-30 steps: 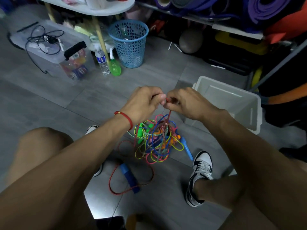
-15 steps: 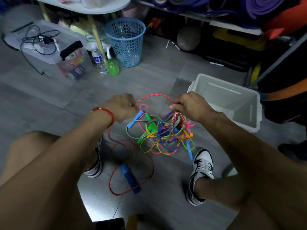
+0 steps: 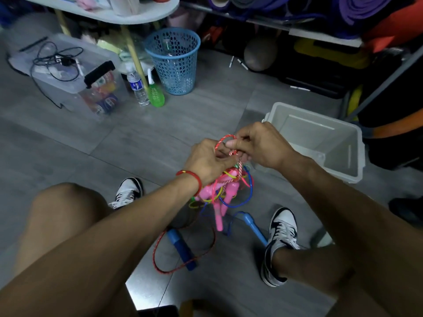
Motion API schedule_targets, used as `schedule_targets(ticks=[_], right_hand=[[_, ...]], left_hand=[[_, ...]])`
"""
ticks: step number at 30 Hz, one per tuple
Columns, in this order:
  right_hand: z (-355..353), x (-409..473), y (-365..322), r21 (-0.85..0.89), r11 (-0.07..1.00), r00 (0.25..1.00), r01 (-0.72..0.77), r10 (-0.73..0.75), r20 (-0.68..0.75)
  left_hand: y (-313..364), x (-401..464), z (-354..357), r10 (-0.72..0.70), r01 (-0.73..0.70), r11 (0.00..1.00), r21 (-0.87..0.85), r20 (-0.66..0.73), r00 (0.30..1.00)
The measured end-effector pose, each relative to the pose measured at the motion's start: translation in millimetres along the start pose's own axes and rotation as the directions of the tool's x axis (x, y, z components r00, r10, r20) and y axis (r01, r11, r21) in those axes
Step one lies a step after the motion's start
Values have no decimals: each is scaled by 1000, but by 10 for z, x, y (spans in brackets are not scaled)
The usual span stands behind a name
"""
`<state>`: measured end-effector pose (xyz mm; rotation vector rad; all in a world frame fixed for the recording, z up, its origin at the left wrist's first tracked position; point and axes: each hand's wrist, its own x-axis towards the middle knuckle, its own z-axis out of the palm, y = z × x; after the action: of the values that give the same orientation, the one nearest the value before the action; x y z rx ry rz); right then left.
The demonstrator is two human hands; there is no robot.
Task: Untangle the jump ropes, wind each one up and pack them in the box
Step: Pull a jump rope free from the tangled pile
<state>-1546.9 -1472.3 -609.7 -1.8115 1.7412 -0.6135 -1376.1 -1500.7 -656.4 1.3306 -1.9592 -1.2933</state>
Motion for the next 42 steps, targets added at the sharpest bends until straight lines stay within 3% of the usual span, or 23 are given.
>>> schedule_targets(ticks=[6, 12, 15, 18, 21, 27, 30, 32, 34, 36, 39, 42], right_hand=[[-34, 25, 113, -28, 998, 996, -55, 53, -67], [201, -23, 183, 128, 988, 994, -90, 81, 74], [193, -6, 263, 225, 968, 982, -115, 76, 173], [123, 0, 455, 25, 995, 981, -99, 94, 170], [54, -24, 581, -47, 987, 983, -154, 158, 94], [17, 19, 624, 82, 974, 977, -210, 206, 47], [-24, 11, 600, 170, 962, 977, -212, 207, 48], [-122, -48, 563, 172, 979, 993, -110, 101, 59], [-239, -93, 562, 29, 999, 997, 46, -47, 67], [-298, -106, 600, -145, 983, 990, 116, -102, 96], [-310, -110, 711, -314, 948, 995, 56, -26, 100], [-330, -116, 665, -147, 988, 996, -53, 64, 69]], left_hand=[[166, 39, -95, -236, 228, 935, -271, 5, 972], [196, 15, -129, -348, 327, 822, -466, 44, 936], [181, 24, -186, -332, 306, 836, -456, 24, 943], [127, 108, -350, -323, 252, 843, -474, -72, 944], [53, 169, -498, -301, 246, 902, -354, -111, 947], [32, 105, -493, -248, 246, 968, -54, -33, 968], [86, 82, -535, -248, 247, 966, -72, -4, 969], [103, 98, -587, -262, 257, 960, -113, -39, 964], [95, 140, -606, -299, 275, 937, -217, -88, 950], [66, 193, -596, -333, 289, 918, -273, -133, 933], [32, 235, -609, -335, 278, 925, -258, -210, 919], [57, 226, -681, -326, 267, 925, -271, -206, 923]])
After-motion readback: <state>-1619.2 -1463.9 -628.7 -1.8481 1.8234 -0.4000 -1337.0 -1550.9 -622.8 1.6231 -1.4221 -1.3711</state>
